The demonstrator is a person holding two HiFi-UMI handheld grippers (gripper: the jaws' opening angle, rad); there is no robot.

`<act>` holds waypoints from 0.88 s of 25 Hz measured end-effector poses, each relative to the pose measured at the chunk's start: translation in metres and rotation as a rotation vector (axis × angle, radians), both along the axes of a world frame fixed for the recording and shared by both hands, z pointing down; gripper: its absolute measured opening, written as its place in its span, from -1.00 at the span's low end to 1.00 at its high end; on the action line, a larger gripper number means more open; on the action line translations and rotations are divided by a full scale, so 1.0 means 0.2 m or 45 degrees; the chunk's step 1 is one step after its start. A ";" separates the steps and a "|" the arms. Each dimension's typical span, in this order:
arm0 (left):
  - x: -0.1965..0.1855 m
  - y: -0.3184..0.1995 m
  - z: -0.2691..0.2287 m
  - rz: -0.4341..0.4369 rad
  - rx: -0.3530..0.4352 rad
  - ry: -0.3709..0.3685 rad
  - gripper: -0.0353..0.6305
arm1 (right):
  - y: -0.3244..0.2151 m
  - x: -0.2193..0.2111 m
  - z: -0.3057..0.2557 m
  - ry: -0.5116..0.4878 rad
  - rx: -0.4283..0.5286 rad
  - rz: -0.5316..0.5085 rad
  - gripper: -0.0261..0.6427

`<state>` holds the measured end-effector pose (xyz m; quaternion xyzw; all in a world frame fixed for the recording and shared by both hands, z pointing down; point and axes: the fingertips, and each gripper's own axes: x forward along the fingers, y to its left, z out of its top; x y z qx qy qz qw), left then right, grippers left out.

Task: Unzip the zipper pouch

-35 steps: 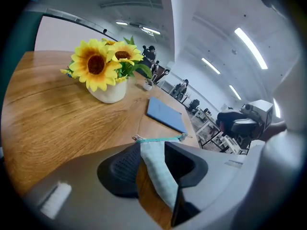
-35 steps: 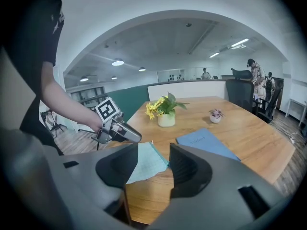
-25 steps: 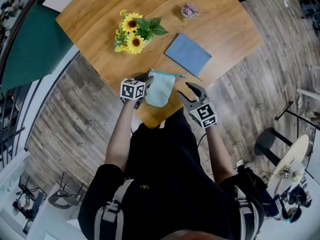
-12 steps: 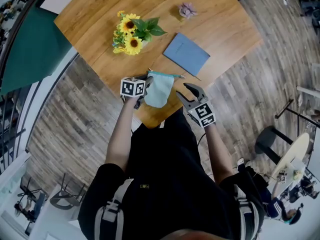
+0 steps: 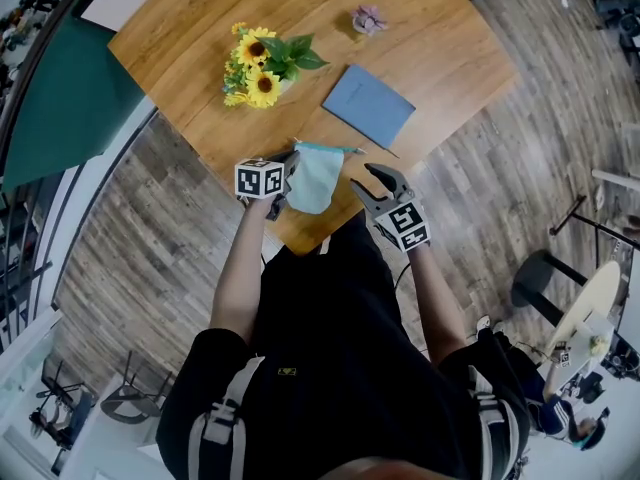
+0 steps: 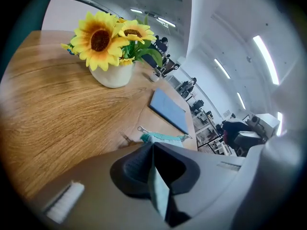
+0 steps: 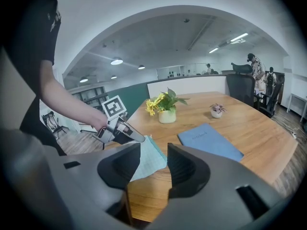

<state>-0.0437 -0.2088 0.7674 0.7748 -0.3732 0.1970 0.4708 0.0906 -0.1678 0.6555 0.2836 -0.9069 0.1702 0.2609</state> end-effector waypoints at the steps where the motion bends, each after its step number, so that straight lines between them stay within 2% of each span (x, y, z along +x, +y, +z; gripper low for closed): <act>1: 0.00 0.01 -0.01 0.000 0.012 0.006 -0.87 | 0.00 0.00 -0.01 -0.003 0.001 0.001 -0.39; 12: -0.06 0.13 -0.21 0.005 0.182 0.009 -0.87 | 0.07 -0.11 -0.11 -0.080 0.033 -0.008 -0.45; 22: -0.13 0.25 -0.35 -0.025 0.280 0.049 -0.87 | 0.14 -0.20 -0.23 -0.179 0.043 0.038 -0.48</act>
